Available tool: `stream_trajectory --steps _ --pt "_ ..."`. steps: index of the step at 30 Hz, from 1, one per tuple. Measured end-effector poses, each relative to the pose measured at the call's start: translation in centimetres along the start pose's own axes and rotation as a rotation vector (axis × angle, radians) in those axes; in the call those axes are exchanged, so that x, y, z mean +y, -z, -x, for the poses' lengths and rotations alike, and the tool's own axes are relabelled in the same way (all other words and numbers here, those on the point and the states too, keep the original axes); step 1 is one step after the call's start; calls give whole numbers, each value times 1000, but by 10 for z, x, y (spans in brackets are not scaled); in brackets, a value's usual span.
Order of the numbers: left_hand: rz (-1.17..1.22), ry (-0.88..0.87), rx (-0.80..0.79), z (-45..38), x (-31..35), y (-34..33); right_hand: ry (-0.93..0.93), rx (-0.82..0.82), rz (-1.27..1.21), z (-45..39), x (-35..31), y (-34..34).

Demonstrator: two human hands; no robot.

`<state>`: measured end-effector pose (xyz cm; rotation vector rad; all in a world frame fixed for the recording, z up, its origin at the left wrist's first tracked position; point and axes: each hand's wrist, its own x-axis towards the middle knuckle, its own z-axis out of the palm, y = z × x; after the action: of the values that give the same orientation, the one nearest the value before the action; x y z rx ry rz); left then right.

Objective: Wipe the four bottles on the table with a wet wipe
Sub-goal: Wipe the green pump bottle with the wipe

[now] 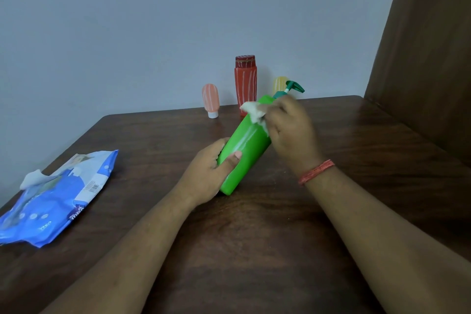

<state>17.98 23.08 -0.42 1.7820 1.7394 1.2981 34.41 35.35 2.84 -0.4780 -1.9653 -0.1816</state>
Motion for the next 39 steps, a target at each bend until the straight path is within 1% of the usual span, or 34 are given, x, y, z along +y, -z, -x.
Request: stream_trajectory --steps 1,3,4,7,8,9,11,12,13,15,16,19,20,21,23,24,25,27,28,29,30,32,33,36,37,39 --pt "-13 -16 -1 0 1 0 -78 53 3 -1 5 1" --pt "-34 -33 -8 0 1 -2 -171 65 15 1 9 4" --pt "-35 -30 -5 0 0 -2 -154 36 27 2 5 3" --pt "-9 -3 6 0 -3 0 21 -130 57 4 -11 3" --pt "-6 2 4 0 -3 1 31 -147 72 2 -10 2" --pt "-10 1 1 0 -3 1 -16 -128 76 0 -6 2" --pt "-29 -16 2 0 -2 0 -139 -34 53 -1 0 1" --pt "-31 -18 6 0 -1 0 -145 -22 36 1 -1 0" --pt "-22 -14 13 0 -1 0 -107 -45 24 3 -5 1" --pt "8 9 28 0 -1 0 19 -154 19 7 -14 0" --pt "14 16 30 0 0 0 44 -167 13 6 -16 -1" --pt "-7 8 25 1 0 -1 -95 -95 -8 1 -10 -4" --pt "-5 7 29 1 1 -1 -109 -115 -19 1 -11 -4" --pt "3 8 32 1 1 -1 -79 -153 -28 3 -14 -3" --pt "16 11 39 1 0 0 49 -236 -34 6 -20 -2" --pt "18 15 42 1 0 0 89 -242 -28 6 -19 -2" --pt "17 16 39 1 0 0 72 -218 -26 5 -17 -2" --pt "6 10 30 1 0 -1 -54 -106 -40 2 -10 -3" --pt "0 9 31 1 0 -1 -115 -82 -75 2 -10 -5" --pt "0 10 34 1 0 -1 -155 -98 -134 4 -13 -5" --pt "7 12 36 0 0 0 -156 -147 -167 5 -17 -7" --pt "18 27 41 0 -2 1 -51 -252 -209 7 -19 -11" --pt "20 35 39 0 -3 1 -35 -252 -193 6 -17 -10" --pt "12 32 25 0 -3 0 -31 -142 -64 3 -12 -6" --pt "11 28 27 0 -2 0 -31 -143 -54 4 -14 -4" --pt "27 25 41 1 -3 0 56 -191 -55 8 -22 -3"
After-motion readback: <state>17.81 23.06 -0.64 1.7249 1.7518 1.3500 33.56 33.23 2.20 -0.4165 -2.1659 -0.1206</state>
